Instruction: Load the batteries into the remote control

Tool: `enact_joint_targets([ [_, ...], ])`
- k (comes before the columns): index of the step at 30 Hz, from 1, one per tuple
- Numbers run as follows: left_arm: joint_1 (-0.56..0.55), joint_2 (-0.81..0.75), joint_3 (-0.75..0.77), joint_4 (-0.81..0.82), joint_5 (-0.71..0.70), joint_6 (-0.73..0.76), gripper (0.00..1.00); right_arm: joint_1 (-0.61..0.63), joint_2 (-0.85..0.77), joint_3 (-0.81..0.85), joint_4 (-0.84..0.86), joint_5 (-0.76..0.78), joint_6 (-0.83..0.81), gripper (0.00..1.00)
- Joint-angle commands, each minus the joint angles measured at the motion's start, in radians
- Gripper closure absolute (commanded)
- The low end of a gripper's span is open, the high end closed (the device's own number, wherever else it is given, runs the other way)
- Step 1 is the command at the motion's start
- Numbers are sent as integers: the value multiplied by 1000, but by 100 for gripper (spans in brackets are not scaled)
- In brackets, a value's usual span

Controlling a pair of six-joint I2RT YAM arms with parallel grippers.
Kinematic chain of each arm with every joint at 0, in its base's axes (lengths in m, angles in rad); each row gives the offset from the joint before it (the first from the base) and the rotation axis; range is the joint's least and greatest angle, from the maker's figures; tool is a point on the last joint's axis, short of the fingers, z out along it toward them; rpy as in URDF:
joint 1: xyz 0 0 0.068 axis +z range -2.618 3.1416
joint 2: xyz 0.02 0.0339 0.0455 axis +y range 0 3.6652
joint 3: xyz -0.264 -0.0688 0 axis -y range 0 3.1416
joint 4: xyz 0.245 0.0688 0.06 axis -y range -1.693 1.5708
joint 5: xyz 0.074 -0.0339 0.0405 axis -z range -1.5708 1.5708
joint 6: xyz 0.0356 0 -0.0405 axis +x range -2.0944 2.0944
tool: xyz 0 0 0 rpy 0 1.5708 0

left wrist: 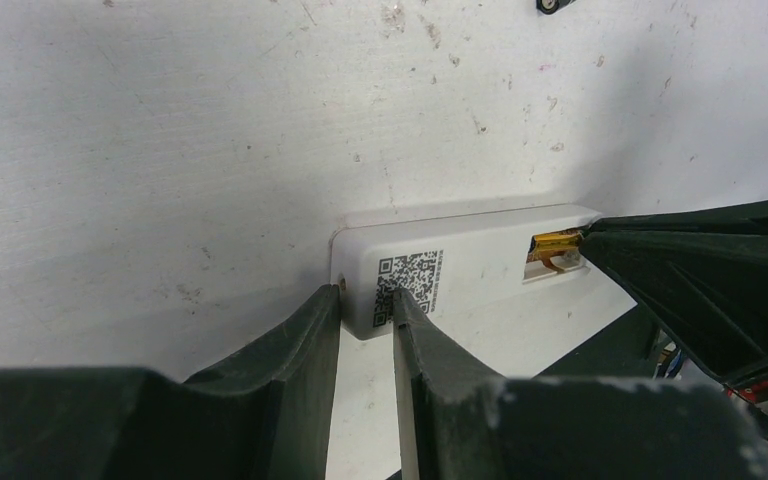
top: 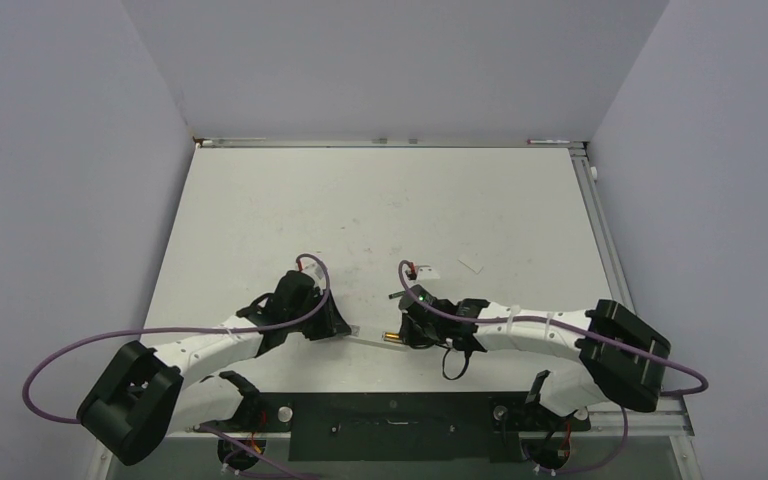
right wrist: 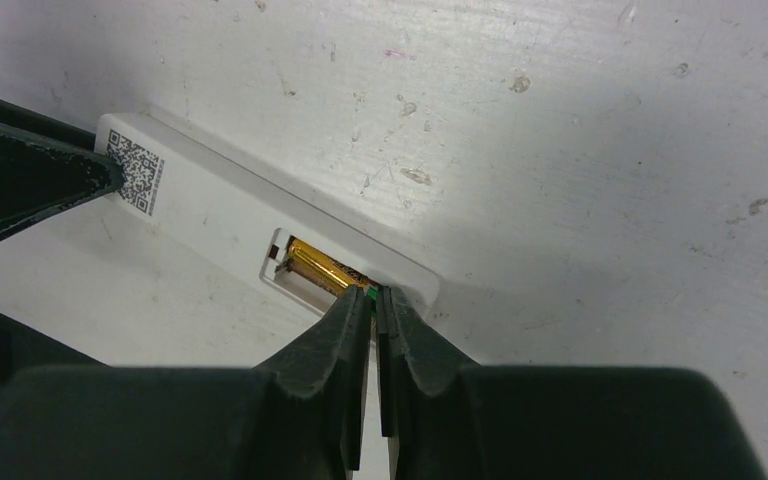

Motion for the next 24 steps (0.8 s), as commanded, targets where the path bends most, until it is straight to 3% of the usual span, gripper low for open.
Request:
enact_joint_targets([
  [1, -45, -10, -13, 25, 71, -32, 80, 36, 78, 47, -42, 79, -23, 91],
  [15, -57, -23, -19, 16, 65, -41, 78, 127, 245, 214, -238, 239, -68, 91],
  [24, -57, -39, -4, -26, 44, -27, 76, 143, 249, 310, -320, 316, -87, 91],
])
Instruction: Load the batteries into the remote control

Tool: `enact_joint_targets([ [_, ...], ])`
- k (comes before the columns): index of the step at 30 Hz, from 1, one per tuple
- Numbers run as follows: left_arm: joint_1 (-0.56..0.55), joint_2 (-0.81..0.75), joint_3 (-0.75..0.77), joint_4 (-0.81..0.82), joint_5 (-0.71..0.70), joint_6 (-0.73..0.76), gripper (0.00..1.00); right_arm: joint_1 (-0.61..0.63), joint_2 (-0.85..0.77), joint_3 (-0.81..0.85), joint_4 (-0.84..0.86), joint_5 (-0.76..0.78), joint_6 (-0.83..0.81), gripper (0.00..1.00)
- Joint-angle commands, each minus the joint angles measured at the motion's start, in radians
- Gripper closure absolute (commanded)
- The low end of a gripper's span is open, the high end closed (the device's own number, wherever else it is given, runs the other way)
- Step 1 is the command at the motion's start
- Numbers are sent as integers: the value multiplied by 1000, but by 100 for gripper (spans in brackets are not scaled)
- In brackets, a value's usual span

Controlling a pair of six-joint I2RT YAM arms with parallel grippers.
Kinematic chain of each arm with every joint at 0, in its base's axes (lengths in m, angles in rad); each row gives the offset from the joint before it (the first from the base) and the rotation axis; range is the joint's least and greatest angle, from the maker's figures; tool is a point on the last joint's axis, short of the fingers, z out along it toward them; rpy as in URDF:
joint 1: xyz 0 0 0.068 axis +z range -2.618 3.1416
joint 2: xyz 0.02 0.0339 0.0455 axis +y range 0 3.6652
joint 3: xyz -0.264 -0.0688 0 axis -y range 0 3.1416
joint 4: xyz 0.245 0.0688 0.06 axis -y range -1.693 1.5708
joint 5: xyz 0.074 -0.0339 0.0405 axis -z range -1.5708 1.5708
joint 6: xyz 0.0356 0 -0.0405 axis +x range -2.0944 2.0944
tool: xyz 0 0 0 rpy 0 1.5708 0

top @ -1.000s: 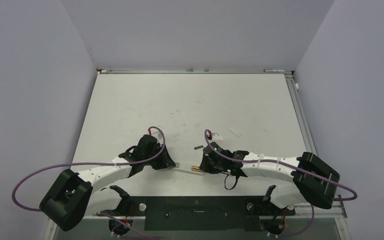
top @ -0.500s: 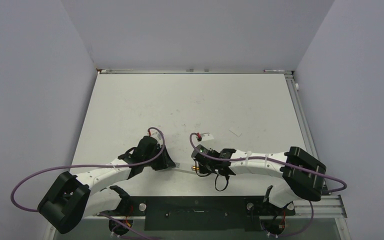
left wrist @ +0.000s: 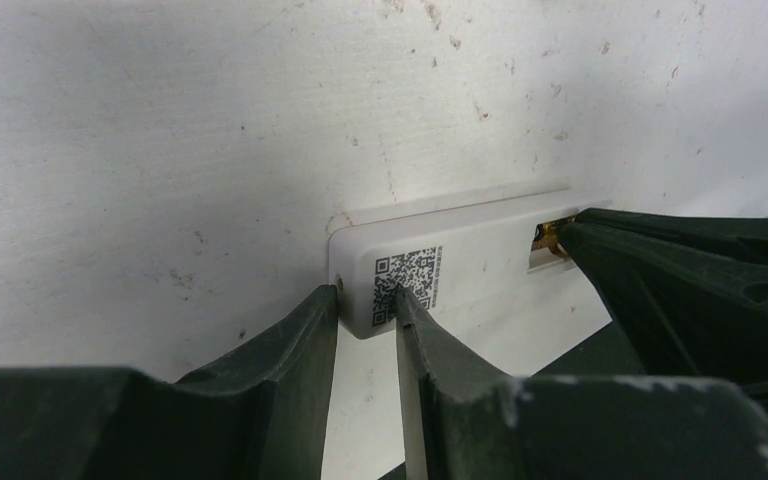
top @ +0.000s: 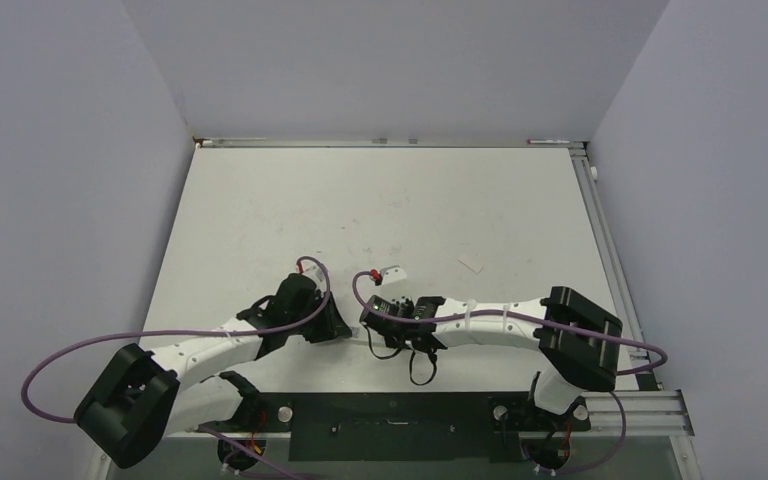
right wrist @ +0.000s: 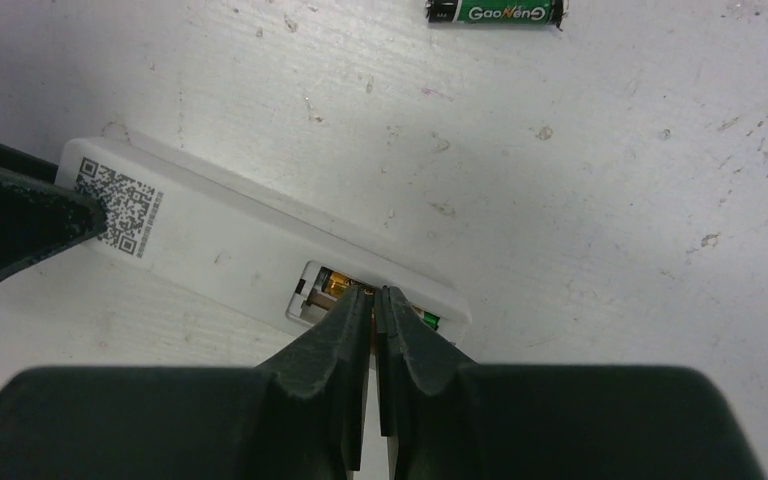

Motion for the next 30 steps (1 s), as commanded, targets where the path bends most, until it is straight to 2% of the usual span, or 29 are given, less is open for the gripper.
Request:
enact_joint_targets([
  [1, -32, -18, 6, -20, 70, -9, 76, -2, 18, 36, -70, 73, -11, 91],
  [12, -32, -54, 9, -54, 65, -7, 74, -4, -38, 73, -84, 112, -5, 91],
  [22, -32, -91, 50, -126, 48, 8, 63, -42, -82, 75, -85, 123, -40, 91],
  [30, -41, -137, 33, -124, 87, -49, 57, -146, -122, 16, 6, 29, -116, 91],
])
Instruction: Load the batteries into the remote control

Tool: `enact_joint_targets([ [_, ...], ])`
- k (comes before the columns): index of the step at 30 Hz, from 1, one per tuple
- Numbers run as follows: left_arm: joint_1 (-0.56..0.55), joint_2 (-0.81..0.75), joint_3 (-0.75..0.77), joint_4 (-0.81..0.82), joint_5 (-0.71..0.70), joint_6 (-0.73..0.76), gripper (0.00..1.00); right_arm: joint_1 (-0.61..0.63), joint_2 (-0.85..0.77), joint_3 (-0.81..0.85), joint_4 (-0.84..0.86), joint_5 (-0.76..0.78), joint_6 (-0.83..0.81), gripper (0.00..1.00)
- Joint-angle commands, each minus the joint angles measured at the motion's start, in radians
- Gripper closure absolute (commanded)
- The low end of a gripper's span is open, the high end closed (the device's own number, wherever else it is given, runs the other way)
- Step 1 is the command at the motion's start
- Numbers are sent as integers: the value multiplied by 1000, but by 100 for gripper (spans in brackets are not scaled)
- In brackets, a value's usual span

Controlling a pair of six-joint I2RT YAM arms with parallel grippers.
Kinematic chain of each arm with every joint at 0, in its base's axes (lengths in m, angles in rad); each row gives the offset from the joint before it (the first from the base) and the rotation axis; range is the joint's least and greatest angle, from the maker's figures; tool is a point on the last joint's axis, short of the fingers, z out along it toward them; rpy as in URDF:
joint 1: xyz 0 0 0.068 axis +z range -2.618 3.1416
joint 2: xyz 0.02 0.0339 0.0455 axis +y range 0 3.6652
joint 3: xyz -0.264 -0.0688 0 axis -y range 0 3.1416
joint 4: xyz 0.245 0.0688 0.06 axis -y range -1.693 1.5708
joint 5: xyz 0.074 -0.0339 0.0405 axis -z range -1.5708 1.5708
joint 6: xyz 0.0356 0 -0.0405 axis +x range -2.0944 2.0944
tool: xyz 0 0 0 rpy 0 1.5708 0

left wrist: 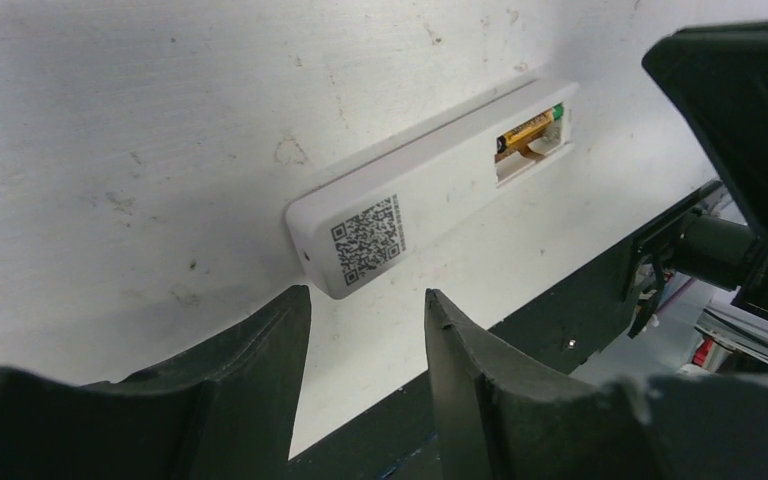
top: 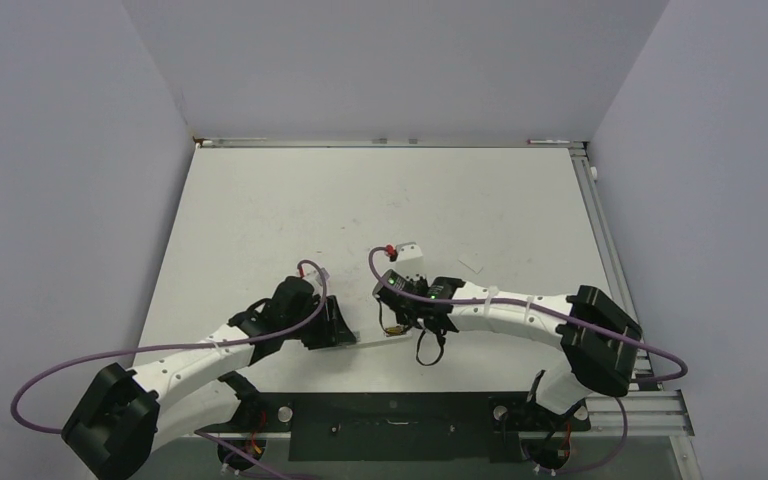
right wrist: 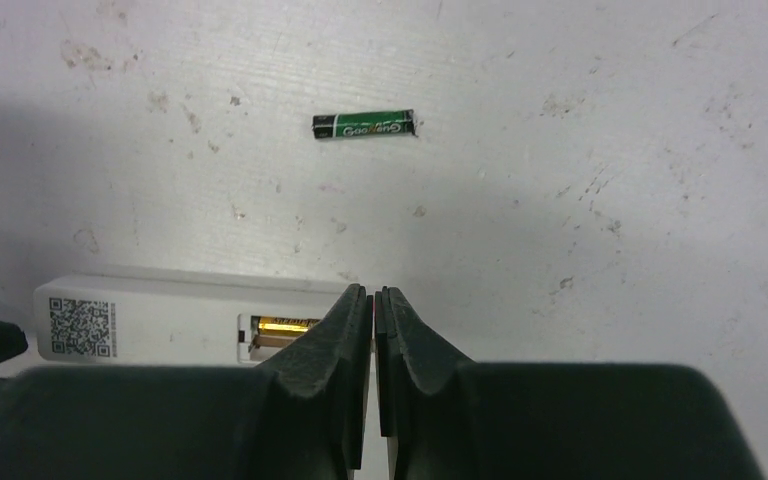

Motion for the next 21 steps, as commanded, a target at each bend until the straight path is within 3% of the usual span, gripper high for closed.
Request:
enact_joint_targets([
  [1, -16, -32, 16, 13, 43, -50, 57, -63, -55, -28, 81, -47, -64, 91],
  [9, -62, -82, -25, 49, 72, -148, 53, -146, -40, -28, 136, -101, -152, 90],
  [17, -87, -123, -63, 69, 70, -203, 48, -189, -1, -48, 239, -173, -104, 62],
  [21, -88, -140, -70, 64, 65, -206, 48, -189, 30, -67, 298, -184, -27, 56],
])
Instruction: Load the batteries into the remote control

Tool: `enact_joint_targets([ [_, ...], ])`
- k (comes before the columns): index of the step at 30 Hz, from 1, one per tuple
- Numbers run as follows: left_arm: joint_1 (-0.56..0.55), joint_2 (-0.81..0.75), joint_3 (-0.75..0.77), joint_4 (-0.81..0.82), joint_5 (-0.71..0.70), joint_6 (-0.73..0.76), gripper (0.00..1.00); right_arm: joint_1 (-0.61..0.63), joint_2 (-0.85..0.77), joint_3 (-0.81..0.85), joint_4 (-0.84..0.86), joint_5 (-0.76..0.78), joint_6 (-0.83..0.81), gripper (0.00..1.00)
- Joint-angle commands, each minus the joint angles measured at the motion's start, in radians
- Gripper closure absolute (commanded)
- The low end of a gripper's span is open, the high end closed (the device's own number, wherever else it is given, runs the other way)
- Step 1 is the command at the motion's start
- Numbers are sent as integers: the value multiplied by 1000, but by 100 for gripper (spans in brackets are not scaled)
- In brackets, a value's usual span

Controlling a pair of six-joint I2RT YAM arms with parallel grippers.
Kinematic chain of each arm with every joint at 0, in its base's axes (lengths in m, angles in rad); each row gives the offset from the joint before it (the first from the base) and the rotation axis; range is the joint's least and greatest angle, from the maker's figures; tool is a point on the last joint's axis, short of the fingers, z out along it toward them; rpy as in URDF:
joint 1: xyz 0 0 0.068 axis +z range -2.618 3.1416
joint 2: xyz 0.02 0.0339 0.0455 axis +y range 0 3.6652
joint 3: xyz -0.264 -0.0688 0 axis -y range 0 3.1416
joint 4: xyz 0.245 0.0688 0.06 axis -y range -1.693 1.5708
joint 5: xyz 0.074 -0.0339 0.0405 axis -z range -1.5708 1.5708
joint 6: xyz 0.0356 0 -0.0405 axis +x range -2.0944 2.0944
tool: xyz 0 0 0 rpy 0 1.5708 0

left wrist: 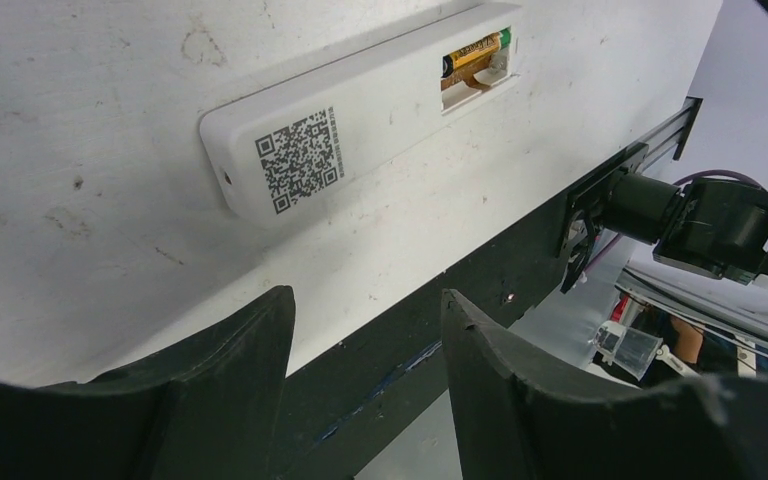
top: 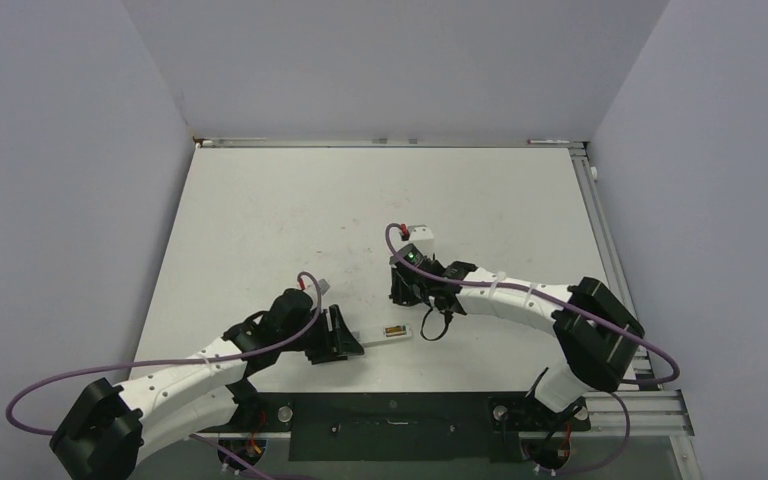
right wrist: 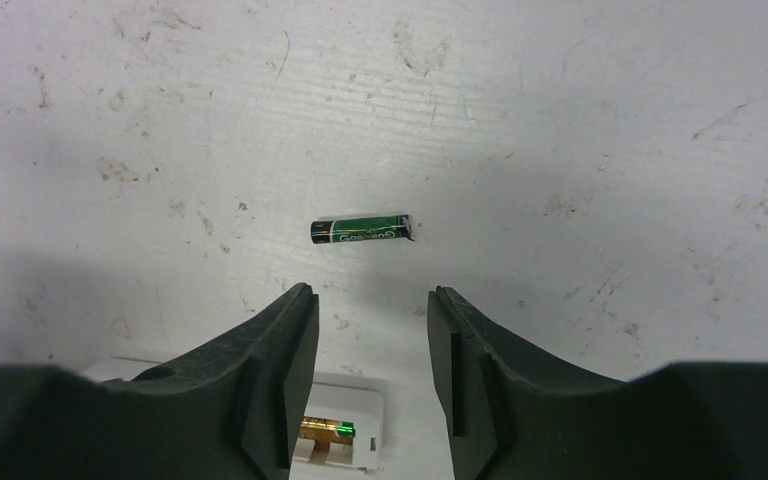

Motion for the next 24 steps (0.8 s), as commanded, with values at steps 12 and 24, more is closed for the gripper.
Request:
enact_joint_targets([
  [12, -4, -63, -19, 4, 9, -2, 46, 31, 60, -78, 167, 109, 327, 51],
  [24, -5, -91, -22, -12, 13, 20, 45, 39, 98, -82, 160, 169, 521, 50],
])
